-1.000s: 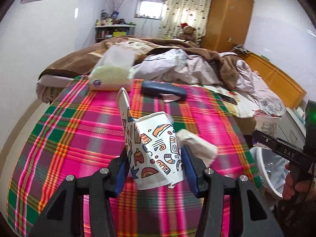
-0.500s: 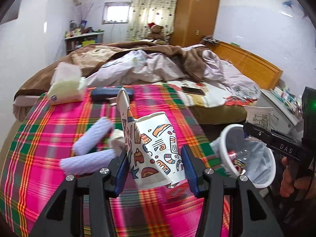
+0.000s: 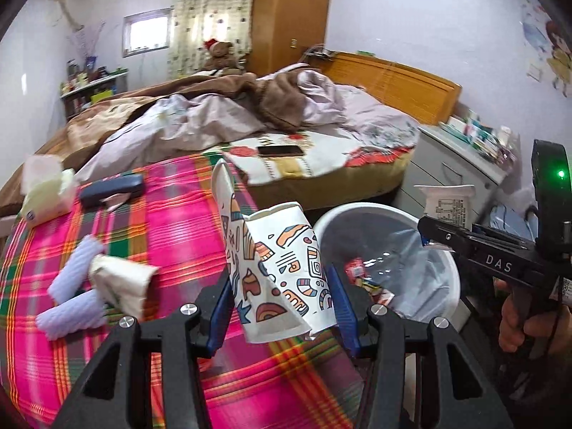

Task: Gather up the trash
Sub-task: 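Carry paper cup and yogurt cup over the white bin and open both tools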

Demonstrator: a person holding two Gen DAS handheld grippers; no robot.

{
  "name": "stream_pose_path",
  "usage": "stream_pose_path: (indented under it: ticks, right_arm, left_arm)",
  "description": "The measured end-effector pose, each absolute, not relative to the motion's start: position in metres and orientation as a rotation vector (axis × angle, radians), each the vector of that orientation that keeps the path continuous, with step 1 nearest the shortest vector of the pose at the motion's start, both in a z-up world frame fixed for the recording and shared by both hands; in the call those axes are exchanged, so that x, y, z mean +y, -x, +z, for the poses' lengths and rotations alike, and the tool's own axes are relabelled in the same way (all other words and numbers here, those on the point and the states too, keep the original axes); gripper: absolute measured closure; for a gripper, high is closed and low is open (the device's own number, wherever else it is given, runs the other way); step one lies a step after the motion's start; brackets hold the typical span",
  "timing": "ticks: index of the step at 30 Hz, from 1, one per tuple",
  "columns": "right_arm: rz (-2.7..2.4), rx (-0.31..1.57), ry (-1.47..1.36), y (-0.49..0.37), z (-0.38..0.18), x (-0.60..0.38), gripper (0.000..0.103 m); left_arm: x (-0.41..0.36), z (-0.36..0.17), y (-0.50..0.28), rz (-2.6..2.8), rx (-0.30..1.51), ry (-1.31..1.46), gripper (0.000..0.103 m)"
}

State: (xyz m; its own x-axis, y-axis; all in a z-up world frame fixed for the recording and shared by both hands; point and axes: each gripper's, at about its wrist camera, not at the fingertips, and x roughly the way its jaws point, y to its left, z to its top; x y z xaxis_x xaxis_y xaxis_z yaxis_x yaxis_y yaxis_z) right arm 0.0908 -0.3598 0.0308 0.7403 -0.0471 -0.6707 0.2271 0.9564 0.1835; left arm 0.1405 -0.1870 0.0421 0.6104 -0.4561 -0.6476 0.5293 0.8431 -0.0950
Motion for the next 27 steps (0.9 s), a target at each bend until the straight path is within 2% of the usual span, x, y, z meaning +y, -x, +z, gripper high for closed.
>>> stream_pose_path:
  ticks: [19,21,22,23,25,27]
  right_arm:
    - [-0.262,0.891,-0.270,-0.084,-0.012,-0.411,0.057]
    - [-0.247,0.904,-0.271,-0.084,-0.015,-0.412,0.057]
    - [-0.252,0.909,-0.267,-0.084,-0.016,-0.412,0.057]
    - [-0.261,0.914,-0.262,-0.084,-0.018,-0.412,0.057]
    - [-0.267,0.916,-0.265,-0.083,-0.019,-0.413,0.044]
    - [-0.266,0.910,-0.276,-0.081,-0.019,-0.414,0.042]
  left_arm:
    - [-0.279,0.009,-0.130,-0.730,0.817,-0.183,0.049]
    - [-0.283,0.007,-0.132,-0.724,0.830,-0.184,0.046]
    - [-0.283,0.006,-0.133,-0.723,0.835,-0.182,0.041]
    - [-0.283,0.005,-0.133,-0.723,0.836,-0.181,0.036]
    - [-0.282,0.005,-0.132,-0.720,0.830,-0.181,0.034]
    - [-0.279,0.005,-0.133,-0.714,0.835,-0.169,0.034]
